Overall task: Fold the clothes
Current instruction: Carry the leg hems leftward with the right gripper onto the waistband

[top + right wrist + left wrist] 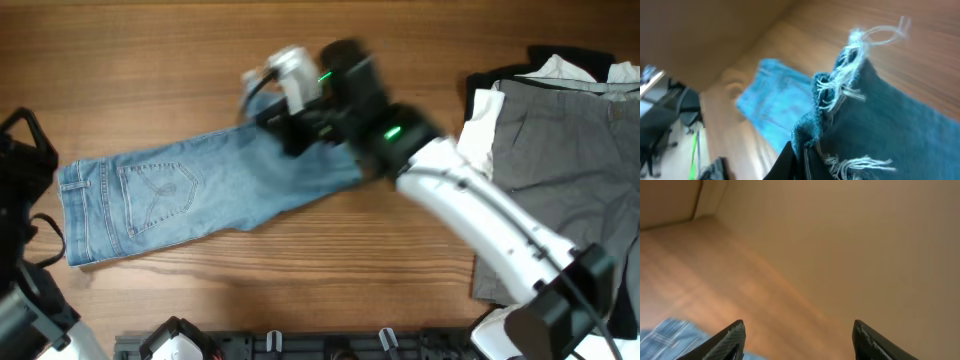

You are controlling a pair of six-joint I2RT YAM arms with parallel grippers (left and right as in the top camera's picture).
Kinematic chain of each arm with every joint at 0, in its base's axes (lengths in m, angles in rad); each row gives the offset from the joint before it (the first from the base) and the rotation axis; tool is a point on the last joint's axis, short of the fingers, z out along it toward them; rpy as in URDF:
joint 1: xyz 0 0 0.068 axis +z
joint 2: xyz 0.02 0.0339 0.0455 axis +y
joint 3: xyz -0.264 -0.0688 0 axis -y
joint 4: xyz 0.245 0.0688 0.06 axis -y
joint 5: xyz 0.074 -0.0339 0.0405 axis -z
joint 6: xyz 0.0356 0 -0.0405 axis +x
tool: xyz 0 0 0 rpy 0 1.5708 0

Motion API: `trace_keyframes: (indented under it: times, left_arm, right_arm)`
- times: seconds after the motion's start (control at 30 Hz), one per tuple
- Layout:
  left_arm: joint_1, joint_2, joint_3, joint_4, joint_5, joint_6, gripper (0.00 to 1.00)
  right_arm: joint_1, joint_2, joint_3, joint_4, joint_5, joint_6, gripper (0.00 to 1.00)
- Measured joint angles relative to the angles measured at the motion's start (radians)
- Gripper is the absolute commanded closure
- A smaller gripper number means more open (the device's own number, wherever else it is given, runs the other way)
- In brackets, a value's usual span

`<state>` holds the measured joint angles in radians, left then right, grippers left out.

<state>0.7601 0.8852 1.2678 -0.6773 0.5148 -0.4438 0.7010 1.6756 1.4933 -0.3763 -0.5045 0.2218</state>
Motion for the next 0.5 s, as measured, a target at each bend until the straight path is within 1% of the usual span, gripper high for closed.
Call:
trace_keyframes:
  times: [0.07,0.17,0.27,0.33,0.37,0.4,0.43,0.47,0.5]
  left_arm:
    - [0.0,-0.001,0.02,0.007,0.013,-0.028,0.32]
    - [0.0,-0.002,0.035,0.01,0.039,-0.056,0.32]
    - [0.0,-0.002,0.036,0.008,0.062,-0.068,0.32]
    - [0.0,-0.001,0.036,0.008,0.079,-0.072,0.32]
    - [0.0,-0.001,0.036,0.006,0.083,-0.074,0.31]
    - [0.0,-0.001,0.037,0.008,0.088,-0.075,0.31]
    - [0.0,-0.001,0.037,0.008,0.091,-0.075,0.31]
    - [0.0,-0.001,0.037,0.006,0.095,-0.077,0.31]
    - [0.0,-0.001,0.037,0.007,0.098,-0.078,0.31]
  right_arm:
    - [0.097,0.019,0.001,0.109,0.03,0.024,0.96]
    - [0.239,0.092,0.002,0.306,0.064,0.062,0.96]
    - [0.317,0.182,0.0,0.505,0.097,0.097,0.95]
    - [0.354,0.259,0.0,0.674,0.134,0.138,0.96]
    - [0.366,0.291,0.0,0.742,0.147,0.159,0.89]
    - [0.377,0.328,0.0,0.803,0.159,0.188,0.54]
    - [0.383,0.355,0.0,0.843,0.169,0.211,0.15]
    - [0.389,0.388,0.0,0.879,0.178,0.245,0.07]
    - [0.392,0.409,0.0,0.892,0.185,0.264,0.07]
